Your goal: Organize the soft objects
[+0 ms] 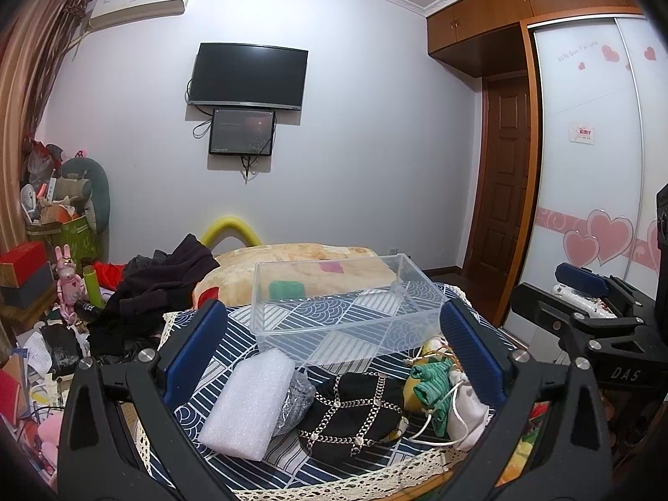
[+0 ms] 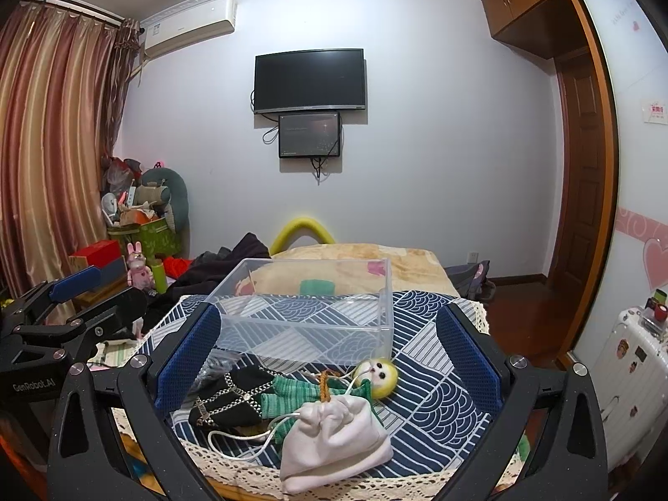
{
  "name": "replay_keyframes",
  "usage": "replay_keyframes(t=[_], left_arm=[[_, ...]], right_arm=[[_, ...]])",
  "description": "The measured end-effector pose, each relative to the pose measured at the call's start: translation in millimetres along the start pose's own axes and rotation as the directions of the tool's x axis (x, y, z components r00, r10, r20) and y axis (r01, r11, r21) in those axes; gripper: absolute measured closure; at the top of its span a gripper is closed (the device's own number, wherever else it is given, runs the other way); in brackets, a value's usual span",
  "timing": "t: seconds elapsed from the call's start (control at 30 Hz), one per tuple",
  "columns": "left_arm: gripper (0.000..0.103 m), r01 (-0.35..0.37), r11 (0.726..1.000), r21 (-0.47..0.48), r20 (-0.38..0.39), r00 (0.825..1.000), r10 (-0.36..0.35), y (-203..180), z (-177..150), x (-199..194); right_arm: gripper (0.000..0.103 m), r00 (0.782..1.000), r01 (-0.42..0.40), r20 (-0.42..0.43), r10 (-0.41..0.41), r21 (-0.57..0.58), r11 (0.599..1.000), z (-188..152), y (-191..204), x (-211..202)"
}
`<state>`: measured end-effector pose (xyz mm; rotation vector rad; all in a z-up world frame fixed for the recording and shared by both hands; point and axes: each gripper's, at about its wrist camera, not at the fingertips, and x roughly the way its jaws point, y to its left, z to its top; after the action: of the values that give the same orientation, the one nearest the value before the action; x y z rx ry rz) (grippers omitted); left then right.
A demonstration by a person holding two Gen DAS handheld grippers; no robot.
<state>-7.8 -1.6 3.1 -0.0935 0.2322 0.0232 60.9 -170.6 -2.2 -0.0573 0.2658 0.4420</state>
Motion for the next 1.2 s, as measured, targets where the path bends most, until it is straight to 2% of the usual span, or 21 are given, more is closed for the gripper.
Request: replay_keyframes(t=[1.2], left_arm=[[0.000, 0.002, 1.000, 0.015, 0.009, 1.000, -0.002, -2.6, 0.2, -3.7]], right_arm=[[0.000, 1.000, -0.011, 0.004, 0.011, 0.004, 1.000, 1.9, 1.9, -4.0]])
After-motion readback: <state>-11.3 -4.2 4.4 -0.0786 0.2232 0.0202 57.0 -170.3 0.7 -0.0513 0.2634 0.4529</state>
